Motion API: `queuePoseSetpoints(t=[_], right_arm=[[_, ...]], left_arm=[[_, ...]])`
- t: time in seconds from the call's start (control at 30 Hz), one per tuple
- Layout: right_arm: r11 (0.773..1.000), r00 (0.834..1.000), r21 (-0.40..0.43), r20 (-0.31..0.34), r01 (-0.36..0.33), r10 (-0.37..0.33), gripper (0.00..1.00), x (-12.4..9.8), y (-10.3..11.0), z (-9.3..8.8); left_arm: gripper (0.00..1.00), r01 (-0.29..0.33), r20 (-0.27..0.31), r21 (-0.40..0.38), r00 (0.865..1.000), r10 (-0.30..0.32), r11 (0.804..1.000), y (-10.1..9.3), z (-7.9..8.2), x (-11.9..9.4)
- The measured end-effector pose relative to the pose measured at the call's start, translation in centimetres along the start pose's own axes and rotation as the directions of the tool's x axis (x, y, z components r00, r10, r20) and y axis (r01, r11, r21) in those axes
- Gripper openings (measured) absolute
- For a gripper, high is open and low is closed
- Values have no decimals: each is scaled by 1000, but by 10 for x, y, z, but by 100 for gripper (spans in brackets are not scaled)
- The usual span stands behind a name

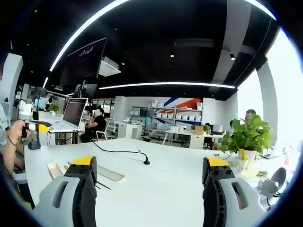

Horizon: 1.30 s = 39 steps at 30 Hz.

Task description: Arrange the utensils inside the cutlery case until each visible utensil rests in its matching compartment.

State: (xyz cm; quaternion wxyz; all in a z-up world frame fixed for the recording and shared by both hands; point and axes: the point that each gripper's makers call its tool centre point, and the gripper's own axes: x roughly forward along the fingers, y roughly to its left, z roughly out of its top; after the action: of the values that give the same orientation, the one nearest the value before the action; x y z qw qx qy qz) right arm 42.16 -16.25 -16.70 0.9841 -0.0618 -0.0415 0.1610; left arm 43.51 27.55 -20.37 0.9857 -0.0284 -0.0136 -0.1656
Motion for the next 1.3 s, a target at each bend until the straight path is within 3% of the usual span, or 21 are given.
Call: queuePoseSetpoints(t=[0.33,0.53,0.87,0.97,1.2,1.3], right_arm=[[993,993,-61,-74,-102,97,96,27,31,-7],[982,980,-71,-107,-173,165,94,37,53,-12],[959,956,-114,-172,-258,237,93,53,80,-22],[955,951,-118,-187,-272,247,93,57,84,-25],[950,940,-111,-214,-293,265,92,67,90,-32],[949,935,-100,-230,-300,271,91,71,91,-38]], left_arm=[[98,8,-33,-11,999,-9,1000,2,-11,9],[94,57,-39,-71,997,-60,996,-7,-16,15],[88,110,-102,-10,989,-110,994,-21,-27,25],[86,119,-145,8,983,-117,993,-20,-37,31],[83,189,-263,79,951,-163,979,-32,-51,49],[83,212,-278,105,944,-176,971,-37,-51,55]])
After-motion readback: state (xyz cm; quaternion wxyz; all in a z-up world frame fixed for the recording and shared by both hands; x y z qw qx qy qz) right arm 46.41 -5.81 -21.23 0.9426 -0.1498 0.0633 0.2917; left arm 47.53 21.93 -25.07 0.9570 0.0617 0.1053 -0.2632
